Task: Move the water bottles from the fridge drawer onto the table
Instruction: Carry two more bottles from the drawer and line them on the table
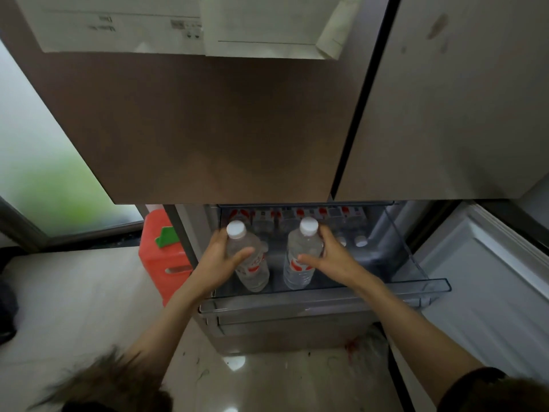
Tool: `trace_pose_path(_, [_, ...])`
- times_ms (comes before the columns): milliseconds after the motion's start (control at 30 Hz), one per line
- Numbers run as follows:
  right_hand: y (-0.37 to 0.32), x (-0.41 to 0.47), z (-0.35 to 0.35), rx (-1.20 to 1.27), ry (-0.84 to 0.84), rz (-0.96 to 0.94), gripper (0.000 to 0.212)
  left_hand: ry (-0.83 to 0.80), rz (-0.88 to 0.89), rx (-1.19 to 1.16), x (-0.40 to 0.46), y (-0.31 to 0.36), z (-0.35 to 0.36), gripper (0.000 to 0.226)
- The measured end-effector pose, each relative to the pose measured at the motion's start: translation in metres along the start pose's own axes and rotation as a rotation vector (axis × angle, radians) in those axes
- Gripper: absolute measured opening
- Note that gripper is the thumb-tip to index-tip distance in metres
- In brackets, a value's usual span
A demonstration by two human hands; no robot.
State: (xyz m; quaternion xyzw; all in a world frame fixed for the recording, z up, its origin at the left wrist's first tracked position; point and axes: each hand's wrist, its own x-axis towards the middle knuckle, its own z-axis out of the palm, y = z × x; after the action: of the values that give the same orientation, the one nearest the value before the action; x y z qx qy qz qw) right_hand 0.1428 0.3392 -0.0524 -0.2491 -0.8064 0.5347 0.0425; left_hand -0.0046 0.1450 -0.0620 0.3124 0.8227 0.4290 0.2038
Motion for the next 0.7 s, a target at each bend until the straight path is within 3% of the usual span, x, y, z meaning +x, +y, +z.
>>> trace_pose_path(133, [0.010, 0.004, -0.001, -0.082, -0.013, -0.012, 0.073, -0.215, -0.013, -0.154, -0.004, -0.001, -0.008, 0.059])
trace_pose_path(400, [0.001, 0.002, 0.011, -0.237, 0.112, -0.045, 0.068, -0.074, 0.093, 0.044, 0.007, 0.007, 0.005, 0.060])
trace_pose_path(600, [0.004, -0.003, 0.013, -0.162, 0.124, -0.005, 0.065, -0.228, 0.122, 0.215, 0.011, -0.002, 0.004, 0.074])
trace_pose_path(700, [0.002, -0.007, 0.015, -0.162, 0.137, 0.020, 0.067, -0.230, 0.114, 0.130, 0.008, -0.001, 0.005, 0.072])
